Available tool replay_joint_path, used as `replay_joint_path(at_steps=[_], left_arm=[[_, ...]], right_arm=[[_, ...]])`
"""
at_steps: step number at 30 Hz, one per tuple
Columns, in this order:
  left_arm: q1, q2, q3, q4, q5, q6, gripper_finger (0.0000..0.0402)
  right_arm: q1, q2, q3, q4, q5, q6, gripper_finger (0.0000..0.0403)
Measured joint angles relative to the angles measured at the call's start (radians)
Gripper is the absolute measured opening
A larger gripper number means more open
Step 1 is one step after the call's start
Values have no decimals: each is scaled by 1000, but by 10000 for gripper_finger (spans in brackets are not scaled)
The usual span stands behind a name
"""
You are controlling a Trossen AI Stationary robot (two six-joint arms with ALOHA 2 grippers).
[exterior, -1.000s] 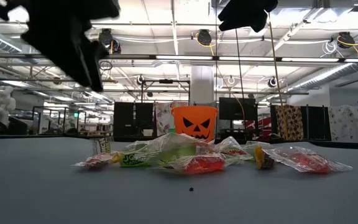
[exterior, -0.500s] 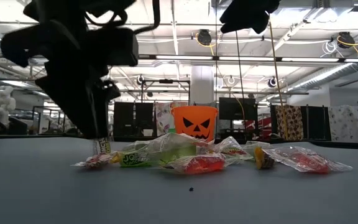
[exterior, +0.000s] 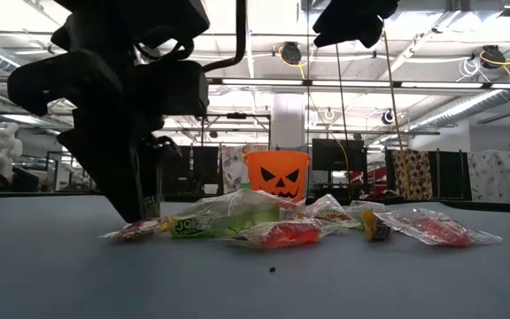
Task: Sort candy by brand, put in halloween buckets
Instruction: Put the long orange gummy into the orange bucket
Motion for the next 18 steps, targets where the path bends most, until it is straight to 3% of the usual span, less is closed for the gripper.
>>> replay_joint_path(at_steps=[10, 15, 18], left_arm=[[-2, -13, -2, -5, 41, 70, 10], [-9, -126, 30, -127, 41, 73, 7], [-20, -235, 52, -209, -51, 95, 4]], right_arm=[[0, 0, 0, 0, 0, -1, 169], [0, 0, 0, -3, 0, -2, 169], [0, 0, 0, -4, 0, -2, 169]])
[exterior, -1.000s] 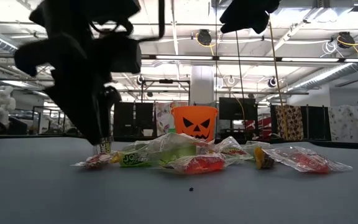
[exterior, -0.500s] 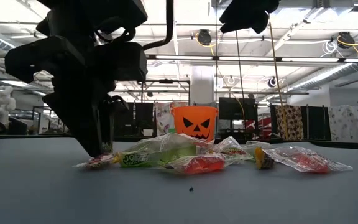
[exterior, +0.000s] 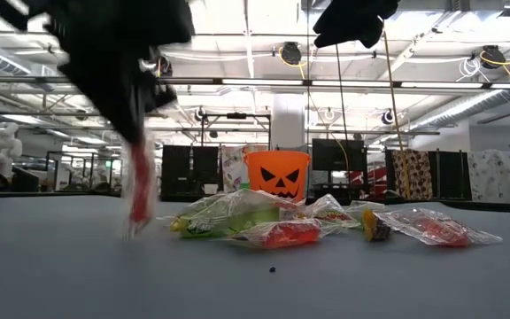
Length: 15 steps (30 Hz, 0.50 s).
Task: Sort candy by brand, put in halloween buckets
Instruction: Put the long orange gummy into the orange bucket
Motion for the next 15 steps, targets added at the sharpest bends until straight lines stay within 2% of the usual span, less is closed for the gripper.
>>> replay_joint_path(at_steps=[9, 12, 15], left_arm=[[-4, -331, 24, 35, -516, 141, 4], [1, -411, 24, 133, -634, 192, 4], [5, -465, 24, 244, -700, 227, 4]], right_arm=[[0, 0, 0, 0, 0, -5, 169], [-1, 0, 0, 0, 0, -4, 169], [-1, 7, 0, 1, 2, -4, 169]])
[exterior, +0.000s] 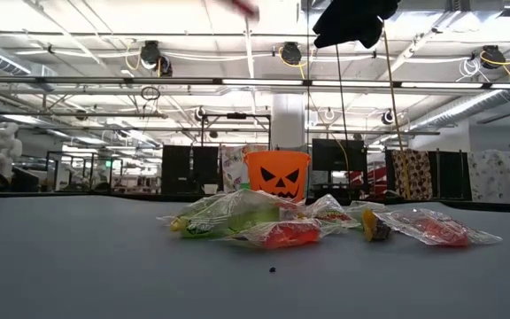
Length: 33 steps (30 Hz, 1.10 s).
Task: Sort candy by brand, put in halloween buckets
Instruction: Put the long orange gummy into the orange bucket
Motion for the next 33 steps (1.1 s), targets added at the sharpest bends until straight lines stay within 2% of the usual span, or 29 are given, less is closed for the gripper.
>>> replay_joint_path(at_steps=[3, 11, 19, 26, 30, 33], left_arm=[[-1, -31, 0, 75, -12, 42, 4], [-3, -4, -1, 72, -5, 65, 4], [-2, 11, -2, 141, -2, 136, 3], [-40, 46, -1, 66, 61, 531, 3], [-66, 98, -2, 69, -53, 668, 3], [-75, 145, -2, 64, -99, 746, 3]], right_arm=[[0, 11, -1, 5, 3, -4, 169], [-2, 71, -1, 12, 2, -3, 169], [-2, 91, -1, 5, -6, 2, 169], [-2, 91, -1, -6, -16, 7, 169], [-2, 91, -1, -10, -36, 7, 169], [-2, 91, -1, -19, -36, 7, 169]])
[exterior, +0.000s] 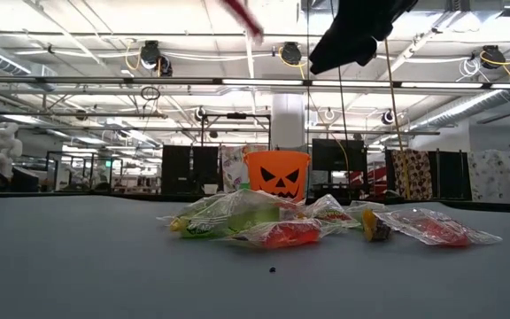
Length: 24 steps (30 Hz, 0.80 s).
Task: Sort candy by brand, put in halloween buckets
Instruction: Put the long orange gummy into the orange bucket
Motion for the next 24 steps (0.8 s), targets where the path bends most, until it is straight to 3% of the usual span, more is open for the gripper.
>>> replay_joint_path(at_steps=[3, 6, 8, 14, 19, 24], left_arm=[[1, 35, 0, 26, -39, 27, 3], [18, 64, 0, 145, -124, 15, 3], [52, 69, 0, 216, -128, -2, 3], [318, 70, 0, 371, 51, 61, 3], [594, 101, 0, 526, 322, -6, 3], [791, 237, 31, 571, 379, -32, 3]], right_arm=[[0, 0, 0, -12, 0, 0, 169], [0, 0, 0, -19, 0, 0, 169], [0, 0, 0, -23, -2, 0, 169], [2, -24, 37, -69, -23, 5, 169], [28, -81, 84, -128, -9, 15, 169], [60, -129, 83, -152, 40, -6, 169]])
